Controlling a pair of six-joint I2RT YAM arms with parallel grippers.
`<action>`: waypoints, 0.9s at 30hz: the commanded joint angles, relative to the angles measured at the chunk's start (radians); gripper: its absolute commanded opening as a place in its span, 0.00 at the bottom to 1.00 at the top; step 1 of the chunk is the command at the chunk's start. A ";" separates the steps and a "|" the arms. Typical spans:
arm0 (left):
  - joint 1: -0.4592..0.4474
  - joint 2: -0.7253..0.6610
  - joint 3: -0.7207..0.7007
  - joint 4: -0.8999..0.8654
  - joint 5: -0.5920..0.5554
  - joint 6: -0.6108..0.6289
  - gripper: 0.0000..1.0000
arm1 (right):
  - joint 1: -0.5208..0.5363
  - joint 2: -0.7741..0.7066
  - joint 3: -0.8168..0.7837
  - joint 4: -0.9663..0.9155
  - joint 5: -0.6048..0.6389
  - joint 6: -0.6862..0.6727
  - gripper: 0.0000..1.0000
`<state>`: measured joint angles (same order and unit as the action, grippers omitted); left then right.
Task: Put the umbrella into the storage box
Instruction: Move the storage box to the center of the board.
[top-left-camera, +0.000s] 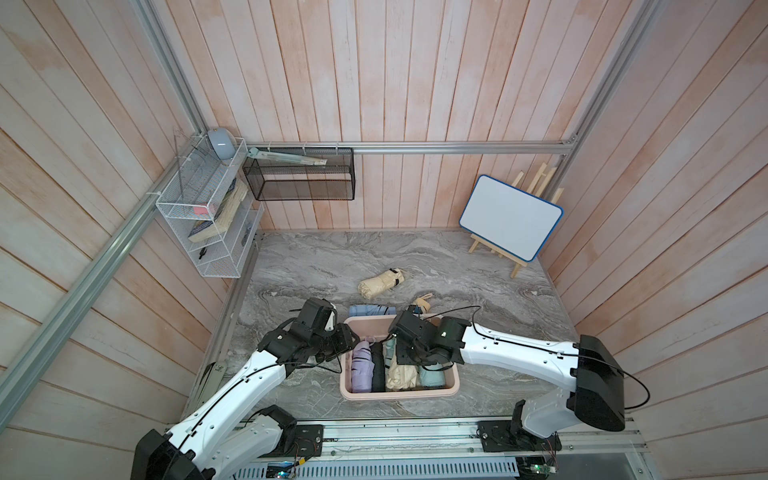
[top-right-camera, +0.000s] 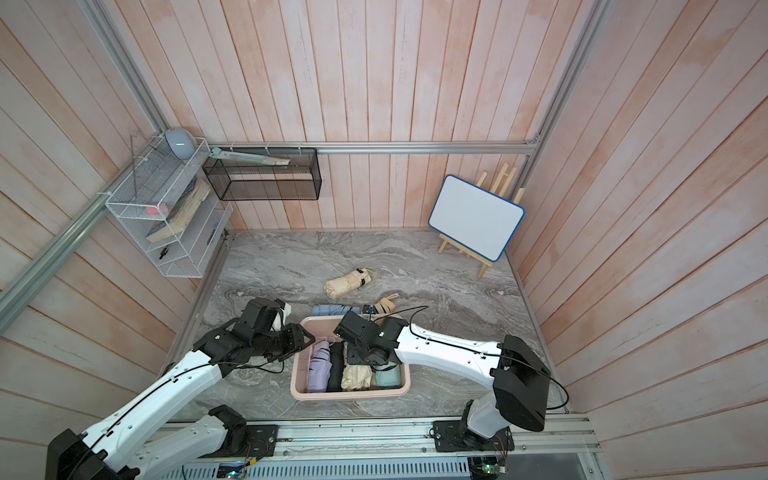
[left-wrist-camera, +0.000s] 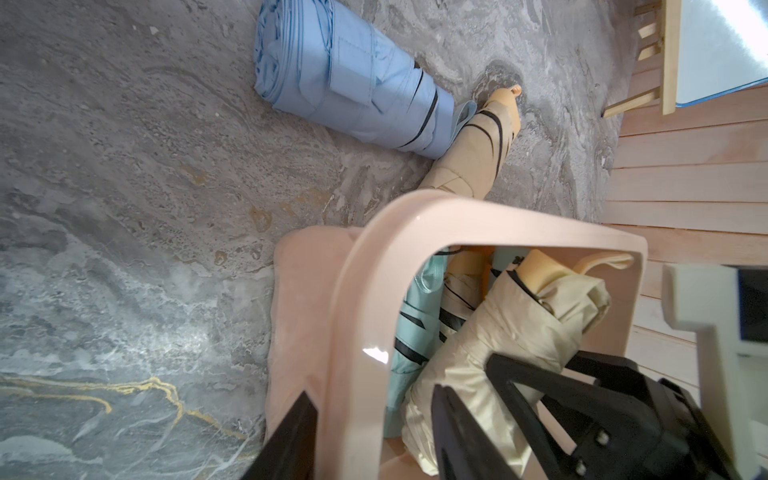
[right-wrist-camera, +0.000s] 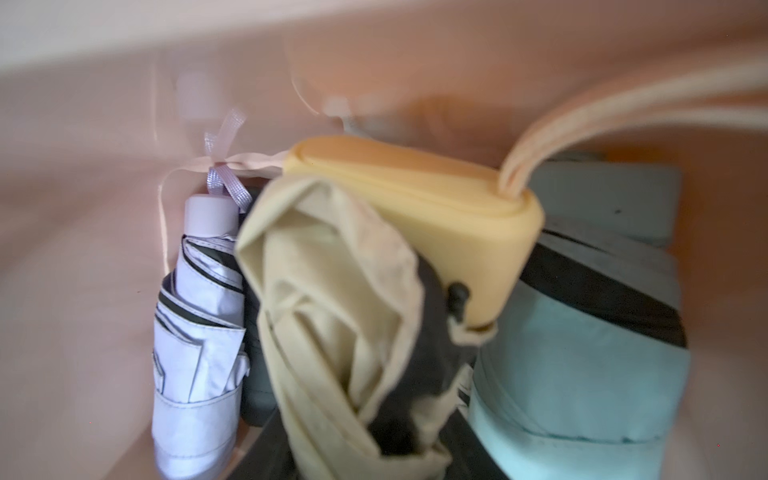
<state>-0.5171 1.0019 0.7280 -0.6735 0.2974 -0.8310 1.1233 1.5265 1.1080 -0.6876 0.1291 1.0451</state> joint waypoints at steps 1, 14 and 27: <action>-0.016 0.021 0.013 0.026 0.016 0.025 0.45 | 0.004 0.034 -0.004 0.005 -0.033 -0.043 0.43; -0.016 0.053 0.016 0.029 -0.004 0.045 0.28 | -0.006 0.172 0.096 -0.191 0.039 -0.040 0.51; -0.016 0.075 0.056 -0.020 -0.071 0.103 0.04 | -0.010 -0.070 0.108 -0.034 0.063 -0.068 0.79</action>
<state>-0.5365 1.0645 0.7582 -0.7002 0.2440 -0.7334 1.1210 1.5425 1.2049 -0.7853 0.1619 1.0073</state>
